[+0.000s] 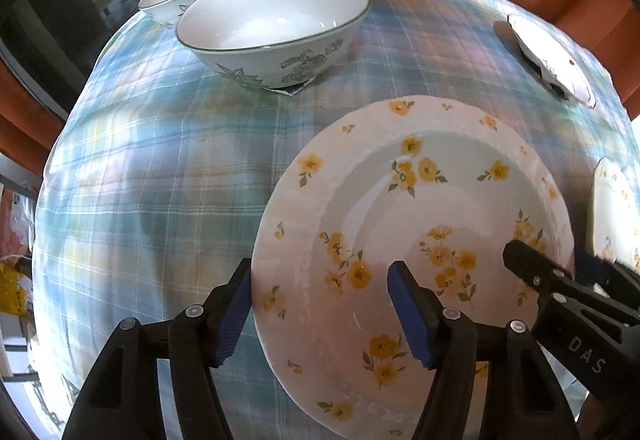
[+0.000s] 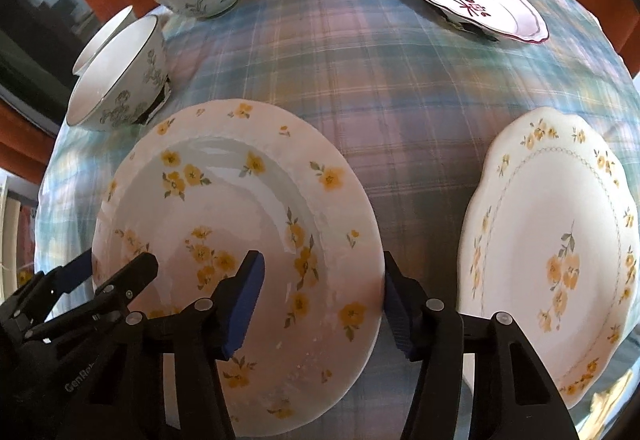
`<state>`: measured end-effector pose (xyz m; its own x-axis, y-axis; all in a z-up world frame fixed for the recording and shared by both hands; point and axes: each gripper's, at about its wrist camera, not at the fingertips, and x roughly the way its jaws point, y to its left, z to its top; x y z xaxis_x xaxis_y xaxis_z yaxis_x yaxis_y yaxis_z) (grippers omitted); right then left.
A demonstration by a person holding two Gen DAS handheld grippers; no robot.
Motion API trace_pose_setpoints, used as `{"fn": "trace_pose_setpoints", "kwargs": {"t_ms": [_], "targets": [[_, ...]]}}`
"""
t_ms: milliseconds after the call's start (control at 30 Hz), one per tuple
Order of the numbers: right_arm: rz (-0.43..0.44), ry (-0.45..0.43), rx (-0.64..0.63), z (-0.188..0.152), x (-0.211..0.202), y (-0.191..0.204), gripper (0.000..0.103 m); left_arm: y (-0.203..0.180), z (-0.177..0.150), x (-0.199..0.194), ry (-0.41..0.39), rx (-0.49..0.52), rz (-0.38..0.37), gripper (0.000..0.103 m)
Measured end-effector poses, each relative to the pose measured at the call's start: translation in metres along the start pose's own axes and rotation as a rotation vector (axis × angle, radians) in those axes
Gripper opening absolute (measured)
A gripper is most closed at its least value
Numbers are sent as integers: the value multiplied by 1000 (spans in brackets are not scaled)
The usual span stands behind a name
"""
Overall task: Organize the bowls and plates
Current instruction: 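Lift the deep plate and lower it onto the scalloped plate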
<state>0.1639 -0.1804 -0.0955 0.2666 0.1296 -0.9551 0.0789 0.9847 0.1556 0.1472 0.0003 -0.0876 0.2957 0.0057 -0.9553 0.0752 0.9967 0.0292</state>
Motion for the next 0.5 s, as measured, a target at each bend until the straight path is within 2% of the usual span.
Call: {"fn": "trace_pose_setpoints", "kwargs": {"t_ms": [167, 500], "targets": [[-34, -24, -13, 8, 11, 5, 61, -8, 5, 10, 8, -9, -26, 75], [-97, -17, -17, 2, 4, 18, 63, -1, 11, 6, 32, 13, -45, 71]]}}
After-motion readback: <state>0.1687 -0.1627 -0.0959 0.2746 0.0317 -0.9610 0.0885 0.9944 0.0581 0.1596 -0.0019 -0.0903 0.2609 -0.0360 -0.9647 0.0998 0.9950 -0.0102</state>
